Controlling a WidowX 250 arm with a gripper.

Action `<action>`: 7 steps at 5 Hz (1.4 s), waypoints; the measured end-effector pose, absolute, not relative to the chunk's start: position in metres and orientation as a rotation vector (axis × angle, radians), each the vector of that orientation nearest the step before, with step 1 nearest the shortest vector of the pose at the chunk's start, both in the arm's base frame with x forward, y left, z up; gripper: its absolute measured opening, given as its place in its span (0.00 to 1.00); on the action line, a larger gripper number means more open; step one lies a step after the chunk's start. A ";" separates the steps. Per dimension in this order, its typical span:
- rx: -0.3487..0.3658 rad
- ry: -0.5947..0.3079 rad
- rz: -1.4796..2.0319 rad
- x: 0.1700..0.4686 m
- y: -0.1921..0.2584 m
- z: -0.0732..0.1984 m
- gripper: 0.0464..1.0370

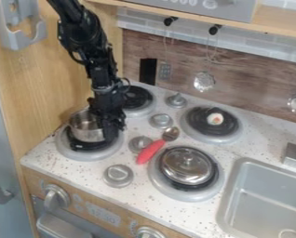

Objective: Move the silver pan from the top left burner to the bottom left burner

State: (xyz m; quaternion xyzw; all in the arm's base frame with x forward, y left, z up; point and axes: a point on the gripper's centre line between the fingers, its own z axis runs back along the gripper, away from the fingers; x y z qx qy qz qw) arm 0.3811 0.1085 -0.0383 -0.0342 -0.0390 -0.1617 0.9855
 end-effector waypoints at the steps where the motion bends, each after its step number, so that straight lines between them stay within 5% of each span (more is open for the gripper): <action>1: -0.084 -0.056 -0.315 0.381 0.108 -0.043 0.05; 3: -0.127 0.036 -0.261 0.368 0.104 -0.046 0.50; 4: -0.081 0.080 -0.194 0.357 0.102 -0.024 0.82; 5: -0.004 0.085 -0.142 0.350 0.097 0.001 0.98; 7: 0.064 0.098 -0.130 0.348 0.073 0.013 0.96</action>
